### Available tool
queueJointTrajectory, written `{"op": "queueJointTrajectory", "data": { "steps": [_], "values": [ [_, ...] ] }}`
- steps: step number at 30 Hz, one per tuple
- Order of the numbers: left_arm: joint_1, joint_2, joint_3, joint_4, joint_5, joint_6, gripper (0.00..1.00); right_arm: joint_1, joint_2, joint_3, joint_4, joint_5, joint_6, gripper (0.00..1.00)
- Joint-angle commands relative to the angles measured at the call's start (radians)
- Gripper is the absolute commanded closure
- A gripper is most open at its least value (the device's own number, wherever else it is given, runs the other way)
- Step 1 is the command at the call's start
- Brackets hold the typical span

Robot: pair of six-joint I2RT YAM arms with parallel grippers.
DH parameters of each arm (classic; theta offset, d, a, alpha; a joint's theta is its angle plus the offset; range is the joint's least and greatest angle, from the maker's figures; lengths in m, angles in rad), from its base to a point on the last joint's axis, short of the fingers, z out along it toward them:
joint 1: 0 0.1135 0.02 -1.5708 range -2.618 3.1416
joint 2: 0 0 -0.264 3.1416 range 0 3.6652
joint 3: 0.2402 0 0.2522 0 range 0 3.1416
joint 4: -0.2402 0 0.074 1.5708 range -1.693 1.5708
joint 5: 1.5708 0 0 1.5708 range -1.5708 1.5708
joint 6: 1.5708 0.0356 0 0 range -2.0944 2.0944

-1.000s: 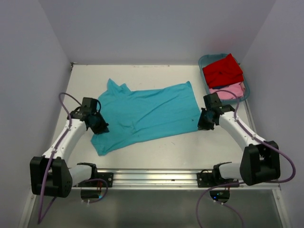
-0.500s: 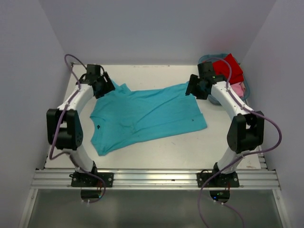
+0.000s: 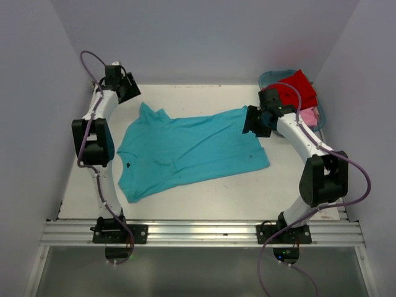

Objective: Fold and stack the t-shirts
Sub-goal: Grap the side of the flattened tshirt furthest away from the robot with both arms

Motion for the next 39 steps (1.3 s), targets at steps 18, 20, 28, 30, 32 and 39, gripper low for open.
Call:
{"op": "queueJointTrajectory", "data": {
  "steps": [18, 20, 28, 30, 32, 39],
  "values": [
    [0.052, 0.292, 0.215, 0.109, 0.501, -0.004, 0.41, 0.002, -0.051, -0.013, -0.021, 0.006, -0.028, 0.43],
    [0.056, 0.301, 0.215, 0.098, 0.537, -0.003, 0.44, 0.002, -0.047, -0.01, -0.024, 0.01, -0.028, 0.43],
    [0.073, 0.304, 0.175, 0.039, 0.489, 0.028, 0.56, 0.002, -0.033, -0.013, -0.024, 0.017, -0.025, 0.46],
    [0.075, 0.293, 0.17, 0.031, 0.469, 0.043, 0.59, 0.002, -0.033, -0.016, -0.021, 0.017, -0.023, 0.48],
    [0.076, 0.279, 0.163, 0.032, 0.448, 0.051, 0.63, 0.002, -0.033, -0.021, -0.014, 0.015, -0.02, 0.48],
    [0.081, 0.207, 0.13, 0.071, 0.342, 0.048, 0.8, 0.002, -0.024, -0.019, -0.013, 0.014, -0.02, 0.5]
  ]
}}
